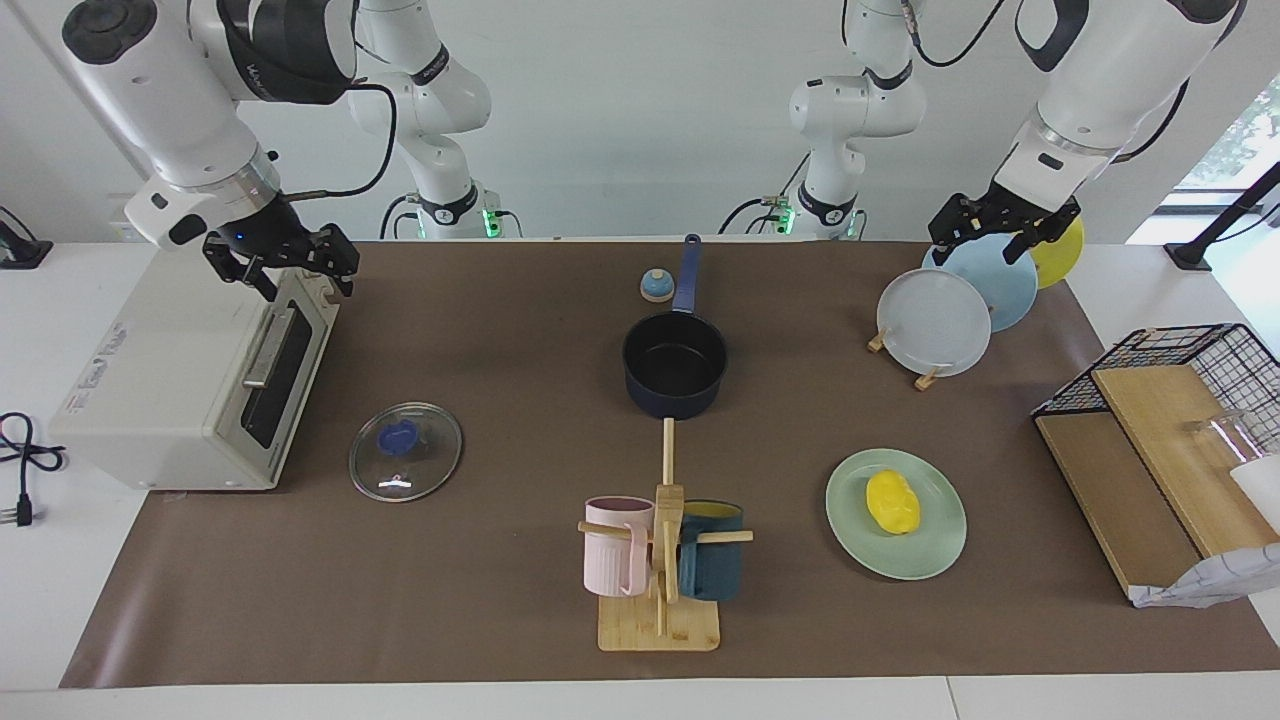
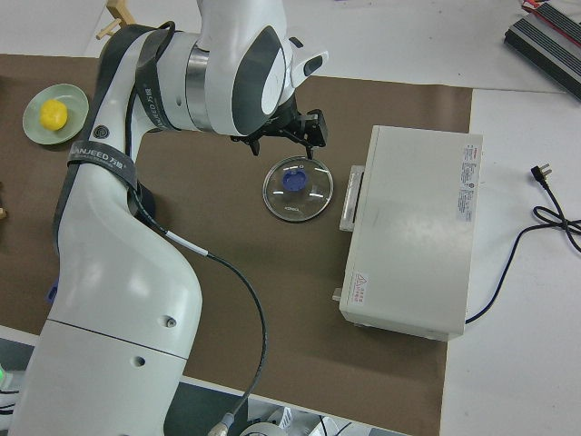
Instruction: Transfer potato from pot to plate
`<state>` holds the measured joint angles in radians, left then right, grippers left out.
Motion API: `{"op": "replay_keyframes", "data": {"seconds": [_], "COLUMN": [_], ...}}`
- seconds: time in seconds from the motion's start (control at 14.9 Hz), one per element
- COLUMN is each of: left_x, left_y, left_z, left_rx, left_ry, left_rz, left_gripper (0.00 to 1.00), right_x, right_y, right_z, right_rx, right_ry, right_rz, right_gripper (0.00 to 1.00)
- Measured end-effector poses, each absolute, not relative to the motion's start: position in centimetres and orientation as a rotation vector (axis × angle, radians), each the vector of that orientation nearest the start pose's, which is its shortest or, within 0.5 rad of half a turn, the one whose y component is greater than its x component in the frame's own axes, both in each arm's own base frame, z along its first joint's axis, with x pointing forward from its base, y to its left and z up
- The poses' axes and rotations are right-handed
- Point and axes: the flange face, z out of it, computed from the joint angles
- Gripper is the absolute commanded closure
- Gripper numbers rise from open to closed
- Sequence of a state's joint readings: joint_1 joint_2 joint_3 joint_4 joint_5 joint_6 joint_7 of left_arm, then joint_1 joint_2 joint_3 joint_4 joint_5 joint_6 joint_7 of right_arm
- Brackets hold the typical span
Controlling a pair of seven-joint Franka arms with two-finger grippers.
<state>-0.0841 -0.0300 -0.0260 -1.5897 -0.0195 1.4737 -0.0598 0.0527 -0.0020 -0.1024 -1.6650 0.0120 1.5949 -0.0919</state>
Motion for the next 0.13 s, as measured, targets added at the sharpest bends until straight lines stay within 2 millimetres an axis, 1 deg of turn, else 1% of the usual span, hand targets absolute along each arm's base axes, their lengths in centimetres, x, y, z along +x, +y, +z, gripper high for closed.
{"op": "replay_keyframes", "data": {"seconds": [0.13], "left_x": [53.12], "left_y": [-6.06], "left_z": [62.38], "left_rx": [-3.149], "left_ry": [0.079], "left_rz": [0.138], "left_gripper": [0.0], "right_x": [55.17], "right_y": [-2.61], "right_z": [58.37], "right_rx": [-3.122], "right_ry": [-0.065], "right_rz": [0.114], "right_gripper": [0.0]}}
